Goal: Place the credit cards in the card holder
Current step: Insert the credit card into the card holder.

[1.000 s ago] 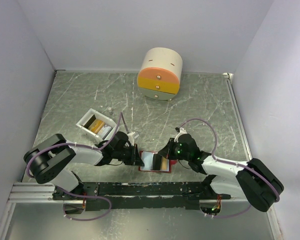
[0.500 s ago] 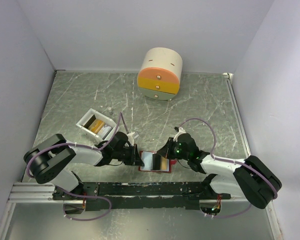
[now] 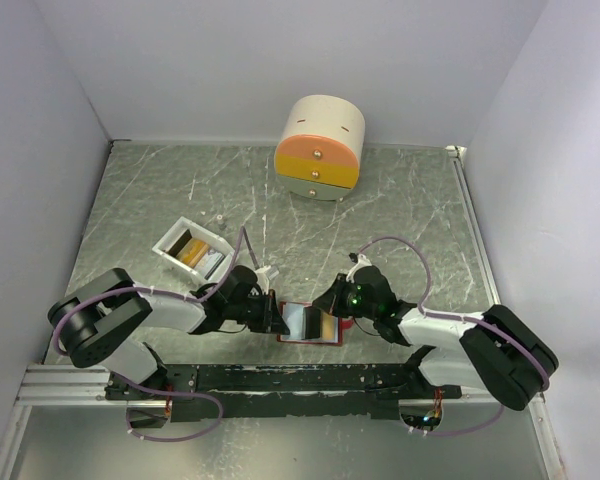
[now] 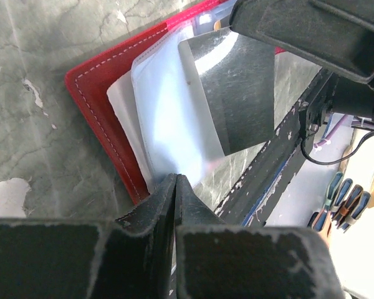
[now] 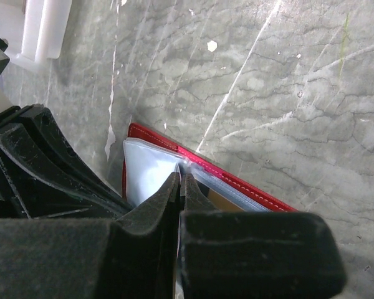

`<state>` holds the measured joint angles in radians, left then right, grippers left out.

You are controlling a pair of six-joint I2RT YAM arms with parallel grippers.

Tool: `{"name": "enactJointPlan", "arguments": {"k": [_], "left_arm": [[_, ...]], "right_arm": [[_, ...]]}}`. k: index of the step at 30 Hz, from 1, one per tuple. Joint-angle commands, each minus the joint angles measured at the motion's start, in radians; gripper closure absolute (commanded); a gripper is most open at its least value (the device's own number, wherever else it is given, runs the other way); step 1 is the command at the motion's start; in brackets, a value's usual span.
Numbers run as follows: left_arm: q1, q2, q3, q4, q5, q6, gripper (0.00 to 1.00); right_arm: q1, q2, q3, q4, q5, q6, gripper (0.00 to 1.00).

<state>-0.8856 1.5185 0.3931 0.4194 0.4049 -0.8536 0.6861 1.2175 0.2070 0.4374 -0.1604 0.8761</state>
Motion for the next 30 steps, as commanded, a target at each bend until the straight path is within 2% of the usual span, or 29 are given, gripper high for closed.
{"name": "enactJointPlan", "arguments": {"k": [1, 13, 15, 19, 22, 25, 30], "left_arm": [[-0.020, 0.013, -0.028, -0.024, -0.025, 0.003, 0.88], [-0.039, -0.034, -0.042, -0.060, -0.078, -0.013, 0.87], [-0.040, -0.034, -0.036, -0.074, -0.084, -0.007, 0.87], [-0.039, -0.036, -0.036, -0.083, -0.087, -0.004, 0.87], [-0.040, -0.038, -0.035, -0.085, -0.086, 0.000, 0.86], [-0.039, -0.037, -0.028, -0.088, -0.086, 0.001, 0.86], [-0.041, -0.028, -0.020, -0.087, -0.079, 0.003, 0.84]], "right_arm": [[-0.005, 0.011, -0.003, 0.039, 0.036, 0.017, 1.00], [-0.005, 0.018, -0.017, 0.037, 0.053, 0.062, 1.00], [-0.005, 0.024, 0.014, -0.030, 0.050, 0.033, 0.92], [-0.006, -0.023, 0.092, -0.232, 0.100, -0.021, 0.68], [-0.004, -0.055, 0.140, -0.390, 0.139, -0.037, 0.57], [-0.004, -0.076, 0.163, -0.479, 0.130, -0.039, 0.55], [0.006, -0.110, 0.161, -0.536, 0.089, -0.014, 0.59]]}}
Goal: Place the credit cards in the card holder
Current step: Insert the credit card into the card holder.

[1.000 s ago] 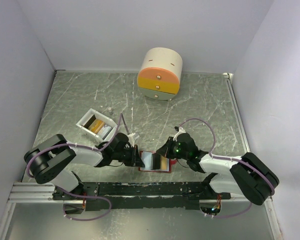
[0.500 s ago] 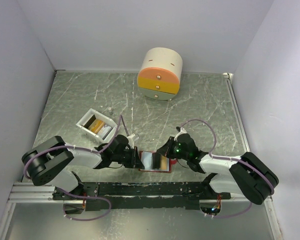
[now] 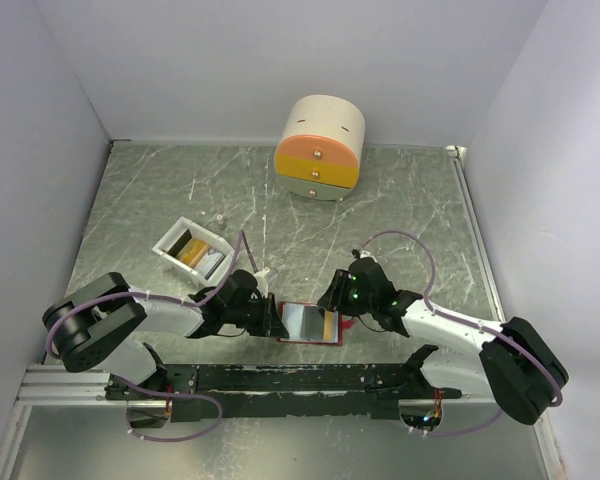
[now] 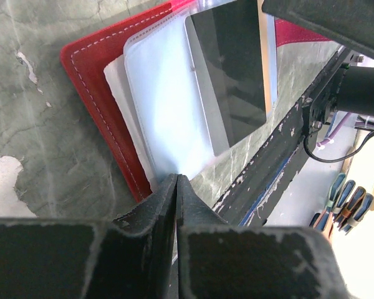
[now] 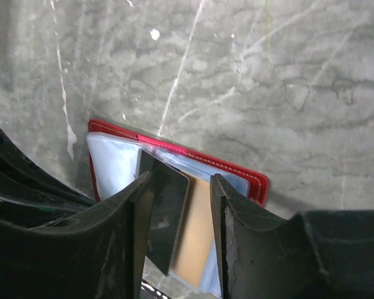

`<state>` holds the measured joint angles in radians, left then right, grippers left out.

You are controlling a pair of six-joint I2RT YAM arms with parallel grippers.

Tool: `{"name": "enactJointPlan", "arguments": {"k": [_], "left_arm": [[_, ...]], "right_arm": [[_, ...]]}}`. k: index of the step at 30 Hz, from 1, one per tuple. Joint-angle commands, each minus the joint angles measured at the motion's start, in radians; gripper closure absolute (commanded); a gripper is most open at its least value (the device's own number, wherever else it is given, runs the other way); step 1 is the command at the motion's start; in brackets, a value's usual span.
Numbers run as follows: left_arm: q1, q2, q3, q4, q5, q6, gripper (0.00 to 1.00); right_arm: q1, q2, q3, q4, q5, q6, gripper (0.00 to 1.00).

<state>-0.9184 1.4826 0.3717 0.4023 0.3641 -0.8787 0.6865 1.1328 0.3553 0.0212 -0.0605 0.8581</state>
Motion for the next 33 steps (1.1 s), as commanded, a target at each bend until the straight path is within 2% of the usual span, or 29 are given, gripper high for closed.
{"name": "enactJointPlan", "arguments": {"k": [1, 5, 10, 16, 22, 28, 33], "left_arm": [[-0.008, 0.008, 0.000, -0.069, -0.039, 0.027, 0.84], [-0.009, 0.012, -0.002, -0.067, -0.038, 0.029, 0.84], [-0.010, 0.011, -0.003, -0.066, -0.037, 0.027, 0.84], [-0.011, -0.003, -0.001, -0.086, -0.046, 0.031, 0.85], [-0.011, -0.008, 0.002, -0.092, -0.054, 0.033, 0.85], [-0.013, -0.006, 0.000, -0.091, -0.057, 0.033, 0.85], [-0.015, -0.007, -0.004, -0.086, -0.055, 0.032, 0.85]], "right_arm": [[0.011, -0.030, 0.007, -0.119, -0.016, 0.009, 0.61], [0.021, -0.026, -0.004, -0.095, -0.039, 0.025, 0.68], [0.030, -0.020, 0.007, -0.098, -0.035, 0.034, 0.69], [0.033, -0.046, 0.112, -0.261, 0.058, 0.012, 0.59], [0.070, -0.054, 0.121, -0.284, 0.053, 0.093, 0.56], [0.108, -0.019, 0.121, -0.289, 0.101, 0.122, 0.59], [0.117, 0.019, 0.112, -0.240, 0.075, 0.116, 0.65]]}}
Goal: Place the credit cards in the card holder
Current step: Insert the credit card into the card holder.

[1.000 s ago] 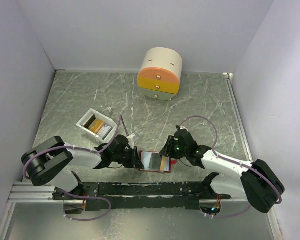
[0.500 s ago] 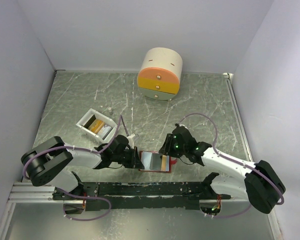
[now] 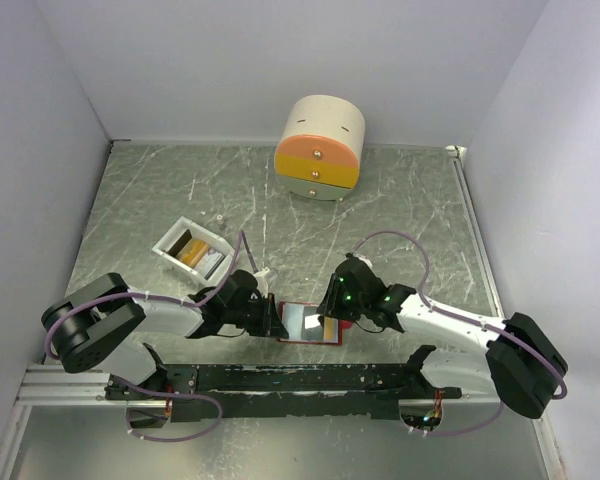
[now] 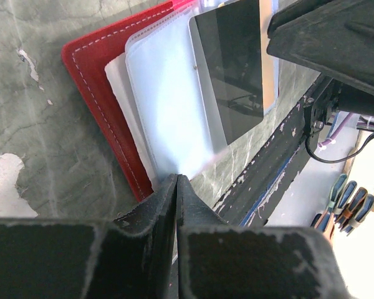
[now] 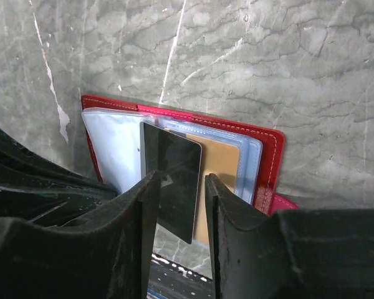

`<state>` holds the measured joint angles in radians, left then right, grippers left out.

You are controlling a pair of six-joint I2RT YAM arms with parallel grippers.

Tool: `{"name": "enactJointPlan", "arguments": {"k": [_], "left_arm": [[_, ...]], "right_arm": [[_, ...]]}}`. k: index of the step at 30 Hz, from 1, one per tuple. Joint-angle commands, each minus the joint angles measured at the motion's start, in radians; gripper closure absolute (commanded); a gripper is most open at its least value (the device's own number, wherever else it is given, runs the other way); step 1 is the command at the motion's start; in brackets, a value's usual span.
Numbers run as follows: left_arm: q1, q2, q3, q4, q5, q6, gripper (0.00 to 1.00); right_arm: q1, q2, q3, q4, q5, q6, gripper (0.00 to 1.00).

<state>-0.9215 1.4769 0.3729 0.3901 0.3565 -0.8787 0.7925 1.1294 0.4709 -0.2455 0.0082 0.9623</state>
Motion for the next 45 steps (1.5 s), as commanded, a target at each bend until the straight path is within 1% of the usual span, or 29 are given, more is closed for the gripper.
{"name": "enactJointPlan", "arguments": {"k": [1, 12, 19, 23, 28, 31, 36, 45], "left_arm": [[-0.011, -0.001, -0.005, -0.074, -0.048, 0.032, 0.85], [-0.013, 0.007, -0.003, -0.068, -0.048, 0.032, 0.85], [-0.014, 0.004, -0.005, -0.071, -0.050, 0.030, 0.85], [-0.016, -0.010, -0.001, -0.080, -0.048, 0.027, 0.85], [-0.020, -0.044, 0.007, -0.104, -0.061, 0.025, 0.84], [-0.022, -0.049, 0.009, -0.116, -0.068, 0.029, 0.84], [-0.022, -0.030, 0.006, -0.094, -0.060, 0.024, 0.85], [-0.028, -0.010, 0.010, -0.085, -0.054, 0.024, 0.85]], "right_arm": [[0.013, 0.029, -0.005, 0.034, 0.003, 0.010, 0.66], [0.028, 0.091, -0.002, 0.098, -0.026, -0.028, 0.73], [0.038, 0.088, -0.008, 0.135, -0.036, -0.024, 0.74], [0.039, 0.084, -0.007, 0.121, -0.036, 0.002, 0.74], [0.042, 0.058, 0.008, 0.037, -0.008, 0.014, 0.69], [0.050, 0.040, 0.000, 0.017, -0.015, 0.033, 0.68], [0.076, 0.037, -0.033, 0.060, -0.039, 0.084, 0.68], [0.103, 0.070, -0.035, 0.125, -0.032, 0.123, 0.68]]}}
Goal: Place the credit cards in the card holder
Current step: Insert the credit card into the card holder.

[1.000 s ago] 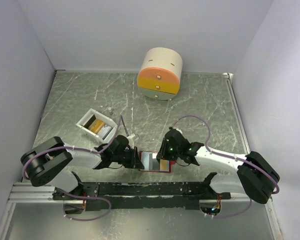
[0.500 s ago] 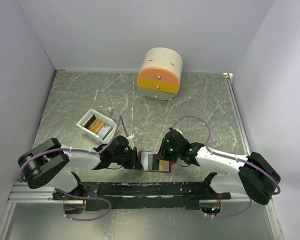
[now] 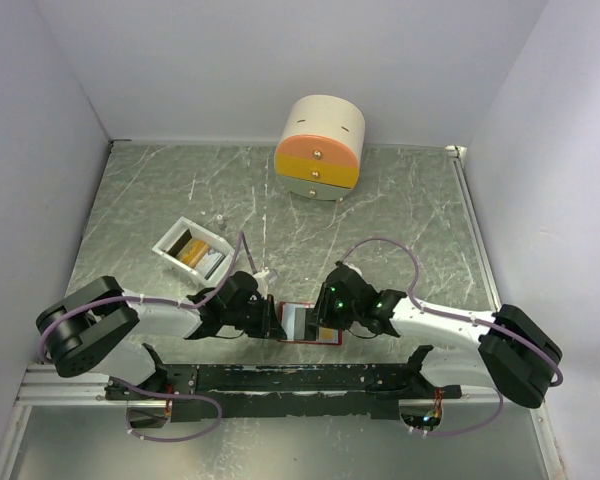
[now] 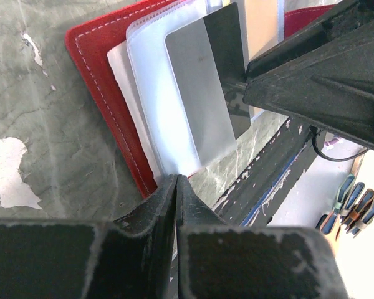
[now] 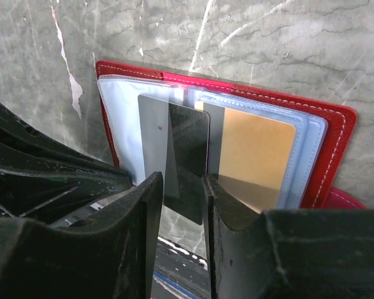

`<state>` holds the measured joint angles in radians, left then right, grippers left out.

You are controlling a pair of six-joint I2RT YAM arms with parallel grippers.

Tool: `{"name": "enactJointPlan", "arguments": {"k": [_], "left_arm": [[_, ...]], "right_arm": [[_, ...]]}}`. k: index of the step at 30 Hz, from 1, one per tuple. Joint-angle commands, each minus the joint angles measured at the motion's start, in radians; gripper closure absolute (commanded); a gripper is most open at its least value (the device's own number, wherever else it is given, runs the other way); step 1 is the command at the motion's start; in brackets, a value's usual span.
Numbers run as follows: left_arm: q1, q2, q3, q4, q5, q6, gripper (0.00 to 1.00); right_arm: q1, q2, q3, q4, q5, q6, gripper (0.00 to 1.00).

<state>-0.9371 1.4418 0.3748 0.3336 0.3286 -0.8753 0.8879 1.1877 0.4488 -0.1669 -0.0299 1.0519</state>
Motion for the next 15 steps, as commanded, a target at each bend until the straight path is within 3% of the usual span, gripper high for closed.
{"name": "enactJointPlan", "arguments": {"k": [1, 15], "left_arm": [[-0.014, 0.026, 0.009, -0.027, -0.026, 0.021, 0.85], [-0.031, 0.008, 0.023, -0.021, -0.013, 0.004, 0.82]], "right_arm": [[0.008, 0.009, -0.019, 0.060, 0.004, 0.041, 0.68], [0.009, -0.035, -0.088, 0.165, 0.014, 0.130, 0.71]]}}
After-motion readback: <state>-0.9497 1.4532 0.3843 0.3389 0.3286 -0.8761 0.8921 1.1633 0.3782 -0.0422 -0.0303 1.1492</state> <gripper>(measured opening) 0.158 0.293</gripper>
